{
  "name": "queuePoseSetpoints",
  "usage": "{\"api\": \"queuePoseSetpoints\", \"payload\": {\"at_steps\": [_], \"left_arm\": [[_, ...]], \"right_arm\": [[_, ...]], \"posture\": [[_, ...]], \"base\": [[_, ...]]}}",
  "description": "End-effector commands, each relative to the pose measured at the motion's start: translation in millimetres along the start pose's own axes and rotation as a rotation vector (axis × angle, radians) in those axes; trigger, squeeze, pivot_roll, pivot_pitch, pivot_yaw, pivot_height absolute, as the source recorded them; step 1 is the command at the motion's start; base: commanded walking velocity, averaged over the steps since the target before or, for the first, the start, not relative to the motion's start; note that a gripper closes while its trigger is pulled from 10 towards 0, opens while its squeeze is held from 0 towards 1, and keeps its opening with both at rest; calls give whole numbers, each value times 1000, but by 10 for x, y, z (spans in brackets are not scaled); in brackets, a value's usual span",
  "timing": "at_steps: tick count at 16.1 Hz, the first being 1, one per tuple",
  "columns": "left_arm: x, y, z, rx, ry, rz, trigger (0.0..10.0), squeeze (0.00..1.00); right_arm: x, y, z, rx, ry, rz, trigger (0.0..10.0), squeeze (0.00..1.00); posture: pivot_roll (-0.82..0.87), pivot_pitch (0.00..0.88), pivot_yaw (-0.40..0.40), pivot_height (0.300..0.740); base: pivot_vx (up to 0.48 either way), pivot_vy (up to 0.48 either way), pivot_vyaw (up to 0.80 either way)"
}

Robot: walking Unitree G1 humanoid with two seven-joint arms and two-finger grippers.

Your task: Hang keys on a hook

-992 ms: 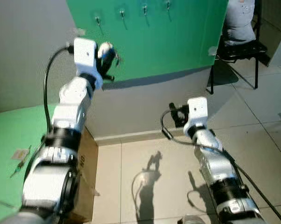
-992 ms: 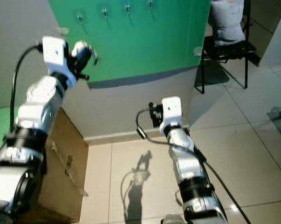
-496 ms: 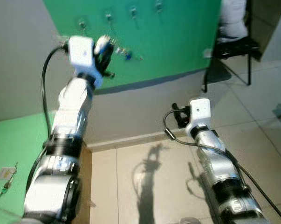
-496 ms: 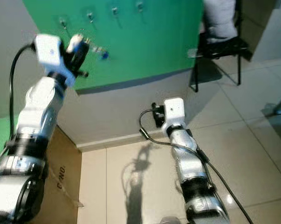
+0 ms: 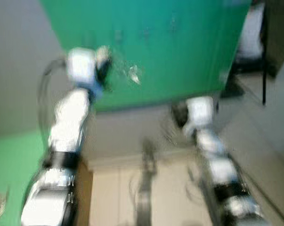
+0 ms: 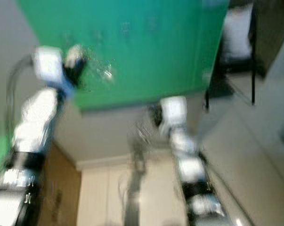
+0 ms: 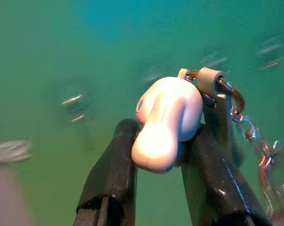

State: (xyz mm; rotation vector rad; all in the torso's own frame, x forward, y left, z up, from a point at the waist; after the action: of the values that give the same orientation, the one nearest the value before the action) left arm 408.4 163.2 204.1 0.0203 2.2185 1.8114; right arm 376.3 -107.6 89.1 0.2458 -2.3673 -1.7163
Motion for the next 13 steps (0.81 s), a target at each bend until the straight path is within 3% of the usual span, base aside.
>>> {"api": "queuePoseSetpoints", "payload": {"at_steps": [1, 4, 6, 7, 8, 9, 10, 11, 12, 13], "left_arm": [[20, -65, -66, -5, -37, 34, 0, 0], [260, -364, 162, -34, 10, 130, 0, 0], [534, -608, 418, -82, 65, 171, 0, 0], [706, -701, 439, -92, 60, 170, 0, 0], [811, -761, 390, -101, 34, 176, 0, 0], [1095, -912, 70, -28, -88, 216, 0, 0], [1226, -944, -116, 4, -165, 238, 0, 0], [1363, -990, -158, 23, -166, 259, 0, 0], [1425, -1051, -106, 69, -87, 260, 0, 0], [1396, -1090, -90, 138, -27, 247, 0, 0]], "right_arm": [[-1, 0, -65, 7, -10, -1, 10000, 0], [29, -34, -72, 3, -13, 1, 10000, 0], [70, -59, -64, -8, -20, -3, 10000, 0], [100, -59, -87, -23, -37, -14, 10000, 0], [125, -59, -104, -36, -49, -24, 10000, 0], [250, -92, -141, -40, -66, -48, 10000, 0], [351, -123, -153, -22, -66, -64, 10000, 0], [490, -239, -168, -55, -63, -42, 10000, 0], [619, -345, -187, -120, -71, -20, 10000, 0], [671, -387, -188, -205, -78, -14, 10000, 0]], "posture": [[-223, 0, 150, 740], [-217, 0, 160, 740], [-218, 0, 176, 740], [-214, 0, 174, 740], [-211, 0, 173, 740], [-201, 0, 169, 740], [-195, 0, 164, 740], [-193, 0, 162, 740], [-193, 3, 157, 740], [-191, 7, 147, 740]], "base": [[0, 0, 0], [0, 0, 0], [0, 0, 0], [0, 0, 0], [0, 0, 0], [0, 0, 0], [0, 0, 0], [0, 0, 0], [0, 0, 0], [0, 0, 0]]}}
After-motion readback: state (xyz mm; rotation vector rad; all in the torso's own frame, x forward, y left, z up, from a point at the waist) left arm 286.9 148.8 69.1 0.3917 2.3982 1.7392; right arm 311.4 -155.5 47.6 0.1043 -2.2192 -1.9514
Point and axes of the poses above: a point about 5 cm out from each wrist's last joint towards the gripper, its own x axis pointing back from the gripper into the wrist, its own y axis along the axis of the wrist's last joint, z = x × y, the point moved 5 cm from there along -x, pointing out of the wrist towards the gripper, and after that the axes turned 14 degrees about x, right-handed, at the moved point
